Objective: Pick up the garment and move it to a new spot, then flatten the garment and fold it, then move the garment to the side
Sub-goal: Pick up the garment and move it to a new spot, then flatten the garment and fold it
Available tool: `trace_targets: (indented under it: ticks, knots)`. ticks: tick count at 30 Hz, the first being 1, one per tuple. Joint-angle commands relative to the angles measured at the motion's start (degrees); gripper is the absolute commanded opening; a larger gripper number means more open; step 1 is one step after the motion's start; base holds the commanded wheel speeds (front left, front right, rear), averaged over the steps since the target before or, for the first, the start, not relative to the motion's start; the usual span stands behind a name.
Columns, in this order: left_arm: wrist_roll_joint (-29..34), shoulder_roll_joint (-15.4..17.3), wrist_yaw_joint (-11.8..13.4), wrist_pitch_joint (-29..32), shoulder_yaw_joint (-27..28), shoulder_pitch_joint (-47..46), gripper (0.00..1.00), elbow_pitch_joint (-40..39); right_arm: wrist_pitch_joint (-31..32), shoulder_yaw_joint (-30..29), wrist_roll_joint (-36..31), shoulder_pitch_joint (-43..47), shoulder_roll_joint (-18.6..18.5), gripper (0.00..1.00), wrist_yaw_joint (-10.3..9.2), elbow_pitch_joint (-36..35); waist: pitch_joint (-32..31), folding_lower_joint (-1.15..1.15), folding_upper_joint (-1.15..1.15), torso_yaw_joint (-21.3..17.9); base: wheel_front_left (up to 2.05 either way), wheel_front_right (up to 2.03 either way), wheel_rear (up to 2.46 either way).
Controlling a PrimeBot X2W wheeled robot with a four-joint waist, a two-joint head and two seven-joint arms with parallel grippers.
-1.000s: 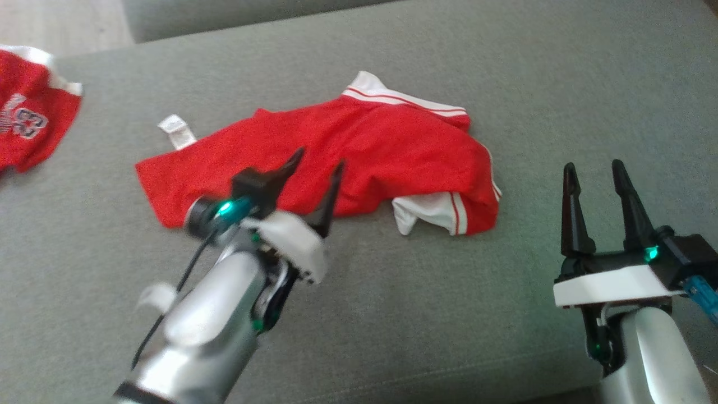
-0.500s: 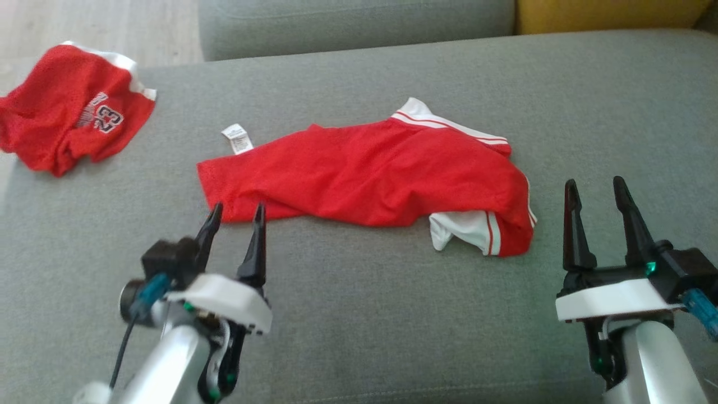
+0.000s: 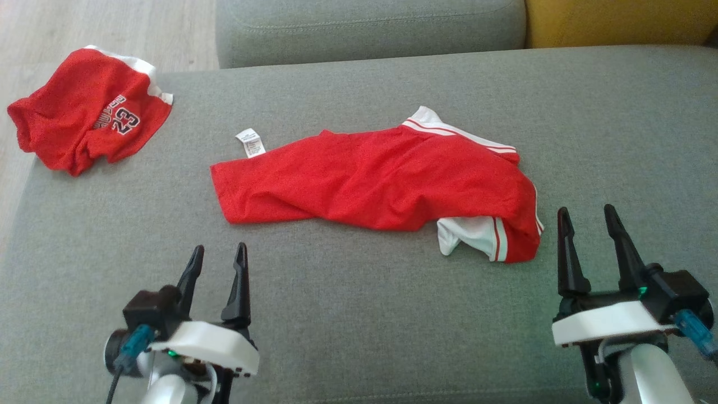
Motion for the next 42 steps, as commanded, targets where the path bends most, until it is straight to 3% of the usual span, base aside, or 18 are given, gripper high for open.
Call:
trace_targets:
  ticks: [1,31,42]
  knots:
    - [0.8,0.2,-0.4,-0.7,2.9,-1.1,1.0,-2.2,-0.6,1.5,0.5,-1.2,-0.3,1.0,0.43,-1.7,0.0,0.0,0.0,0.0,0.0,0.0,0.0]
    - [4.9,-3.3,-4.3,-0.7,6.9,-0.5,1.0,0.0,-0.6,1.5,0.0,-1.8,-0.3,1.0,0.43,0.4,1.4,0.0,0.0,0.8,0.0,0.0,0.0]
    - [6.3,-4.7,-5.3,-0.7,7.1,-2.7,1.0,-0.6,-0.5,2.5,-10.6,-10.0,-0.3,1.0,0.43,12.0,6.5,0.0,0.0,3.9,0.0,0.0,0.0]
